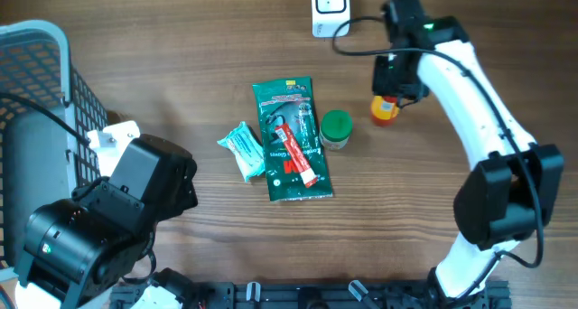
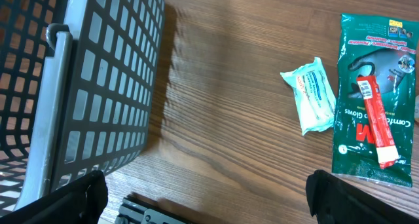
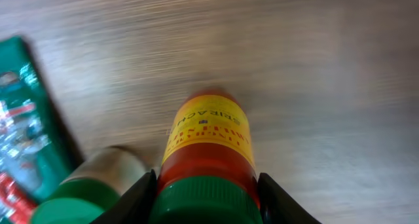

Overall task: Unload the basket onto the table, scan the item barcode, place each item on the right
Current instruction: 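Bring the right gripper back and reach down to the red sauce bottle, then grasp the red sauce bottle with the right gripper and lift it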

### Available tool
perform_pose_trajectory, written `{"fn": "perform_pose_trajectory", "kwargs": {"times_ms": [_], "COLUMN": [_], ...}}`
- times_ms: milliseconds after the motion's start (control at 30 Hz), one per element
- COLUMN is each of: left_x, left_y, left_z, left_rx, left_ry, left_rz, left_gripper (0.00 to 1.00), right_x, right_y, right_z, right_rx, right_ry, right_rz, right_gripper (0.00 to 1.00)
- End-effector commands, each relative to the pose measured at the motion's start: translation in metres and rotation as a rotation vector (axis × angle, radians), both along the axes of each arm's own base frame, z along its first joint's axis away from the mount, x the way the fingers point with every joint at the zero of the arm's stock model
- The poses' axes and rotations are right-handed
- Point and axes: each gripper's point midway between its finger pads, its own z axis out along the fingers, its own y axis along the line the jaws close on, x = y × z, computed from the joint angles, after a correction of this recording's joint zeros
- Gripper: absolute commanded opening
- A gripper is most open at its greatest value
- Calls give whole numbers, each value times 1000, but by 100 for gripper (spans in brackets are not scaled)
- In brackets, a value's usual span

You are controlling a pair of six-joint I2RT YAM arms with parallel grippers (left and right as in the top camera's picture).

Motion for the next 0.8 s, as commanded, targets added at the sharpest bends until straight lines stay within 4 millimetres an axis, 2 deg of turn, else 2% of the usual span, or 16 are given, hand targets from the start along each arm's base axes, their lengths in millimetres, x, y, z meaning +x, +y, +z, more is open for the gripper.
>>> {"fn": "perform_pose_trajectory", "kwargs": {"times_ms": [0, 100, 167, 233, 267, 300, 367, 467, 533, 633, 700, 767], "left_x": [0, 0, 0, 0, 0, 0, 0, 0, 0, 0, 0, 0], "left_y": [1, 1, 1, 1, 1, 1, 1, 1, 1, 1, 1, 1], "left_z": [0, 0, 0, 0, 0, 0, 0, 0, 0, 0, 0, 0], "left_rx": [-6, -6, -6, -6, -6, -6, -6, -6, -6, -6, -6, -6], "left_ry": [-6, -6, -7, -6, -7, -7, -7, -7, -7, -6, -7, -7], "left_rz": [14, 14, 14, 14, 14, 14, 14, 14, 14, 14, 14, 14], "left_gripper": [100, 100, 100, 100, 100, 100, 100, 100, 100, 100, 100, 100], "right_x": [1, 0, -1, -3, -3, -3, -3, -3, -7, -7, -8, -9], "right_y": [-19, -19, -9, -5, -4, -2, -1, -1, -2, -12, -24, -49], "right_z": [21, 19, 18, 18, 18, 18, 18, 23, 42, 94, 130, 149], "right_rx": [-10, 32, 106, 134, 143, 154, 159, 161, 169, 215, 257, 138], "right_ry": [-61, -68, -58, -47, -44, -40, -38, -47, -63, -165, -262, -350], "right_rz": [-158, -325, -428, -458, -467, -467, -467, -456, -456, -474, -443, -352], "right_gripper": [40, 47, 48, 48, 51, 60, 100, 100, 100, 100, 100, 100]}}
